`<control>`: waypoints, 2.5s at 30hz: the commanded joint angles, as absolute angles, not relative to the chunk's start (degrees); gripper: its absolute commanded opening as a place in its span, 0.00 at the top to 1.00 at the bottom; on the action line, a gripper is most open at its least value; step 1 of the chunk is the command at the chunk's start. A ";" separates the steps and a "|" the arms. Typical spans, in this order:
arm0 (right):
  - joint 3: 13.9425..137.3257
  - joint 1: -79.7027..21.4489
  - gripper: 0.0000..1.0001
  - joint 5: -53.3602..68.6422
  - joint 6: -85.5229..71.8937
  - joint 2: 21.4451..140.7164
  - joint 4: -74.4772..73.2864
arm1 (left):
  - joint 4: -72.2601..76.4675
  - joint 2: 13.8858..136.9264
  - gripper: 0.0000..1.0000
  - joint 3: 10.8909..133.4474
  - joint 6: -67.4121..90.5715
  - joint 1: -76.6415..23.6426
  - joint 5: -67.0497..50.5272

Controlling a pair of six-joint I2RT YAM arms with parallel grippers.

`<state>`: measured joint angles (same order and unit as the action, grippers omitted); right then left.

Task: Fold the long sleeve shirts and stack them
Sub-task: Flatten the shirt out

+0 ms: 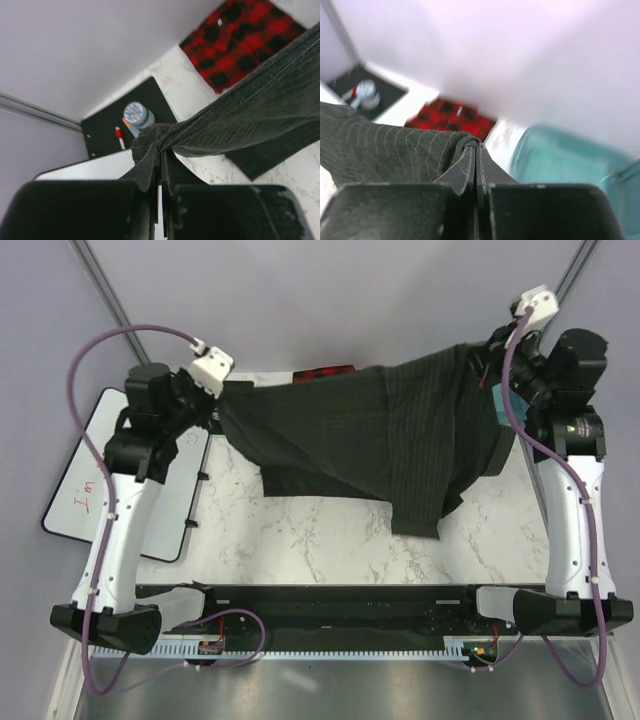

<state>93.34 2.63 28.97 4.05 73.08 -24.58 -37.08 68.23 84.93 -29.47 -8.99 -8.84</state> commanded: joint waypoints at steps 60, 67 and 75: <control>81.98 0.62 0.76 16.91 13.71 108.63 -1.56 | -8.68 110.46 0.92 83.39 -32.09 -8.53 -8.54; 90.71 2.11 0.27 11.60 23.70 102.16 -26.16 | -26.58 96.97 0.41 78.08 -37.86 -8.96 -13.00; 81.83 2.46 0.20 12.05 31.73 93.34 -46.40 | -38.14 81.39 0.43 59.17 -39.47 -10.02 -19.07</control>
